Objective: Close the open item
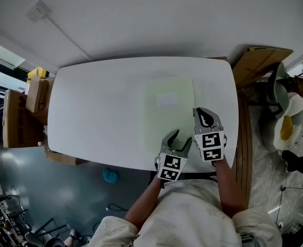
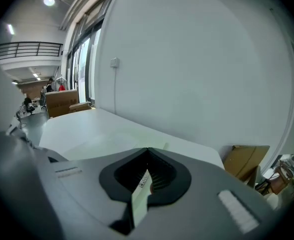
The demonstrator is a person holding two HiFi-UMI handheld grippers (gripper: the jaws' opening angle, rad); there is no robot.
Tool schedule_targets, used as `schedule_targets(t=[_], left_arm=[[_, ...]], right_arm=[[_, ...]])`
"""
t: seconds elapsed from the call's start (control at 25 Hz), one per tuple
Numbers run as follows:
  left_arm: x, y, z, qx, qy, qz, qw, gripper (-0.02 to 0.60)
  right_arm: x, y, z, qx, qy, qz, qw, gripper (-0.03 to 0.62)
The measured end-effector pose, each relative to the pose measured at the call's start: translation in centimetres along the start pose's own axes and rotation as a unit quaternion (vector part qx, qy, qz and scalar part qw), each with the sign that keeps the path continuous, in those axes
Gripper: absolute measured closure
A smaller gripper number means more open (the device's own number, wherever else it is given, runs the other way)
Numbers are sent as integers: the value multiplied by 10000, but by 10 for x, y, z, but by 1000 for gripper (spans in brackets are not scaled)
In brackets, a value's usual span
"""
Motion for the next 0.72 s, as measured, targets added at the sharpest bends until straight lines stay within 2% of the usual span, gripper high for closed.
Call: schedule_targets(t=[0.12, 0.32, 0.44, 0.56, 0.68, 0.72], left_arm=[[-1, 3, 0, -50, -17, 120, 9999, 366], [-4, 10, 1, -164, -148, 503, 9985, 461], [-5, 13, 1, -233, -186, 617, 9976, 483], [-4, 13, 1, -162, -137, 658, 9976, 501], [-3, 16, 1, -100, -17, 813, 9966, 580], [-3, 17, 1, -124, 13, 853, 9963, 580]], right_arm=[[10, 4, -13, -33, 176, 148, 9997, 592], [23, 7, -31, -32, 439, 306, 9986, 592], [27, 7, -39, 8, 545, 339, 9979, 592], [31, 8, -44, 20, 621, 380, 9973, 592], [35, 10, -48, -10, 685, 425, 9967, 592], [36, 11, -49, -28, 700, 444, 9966, 592]])
Point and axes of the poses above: the fingertips, and each gripper's own axes: x forward along the fingers, y to its left, z out of its top, the point moved 8 cm from there along -x, backward along the fingers, and after that the axes turned 14 degrees about -y, right-handed, at the moved point
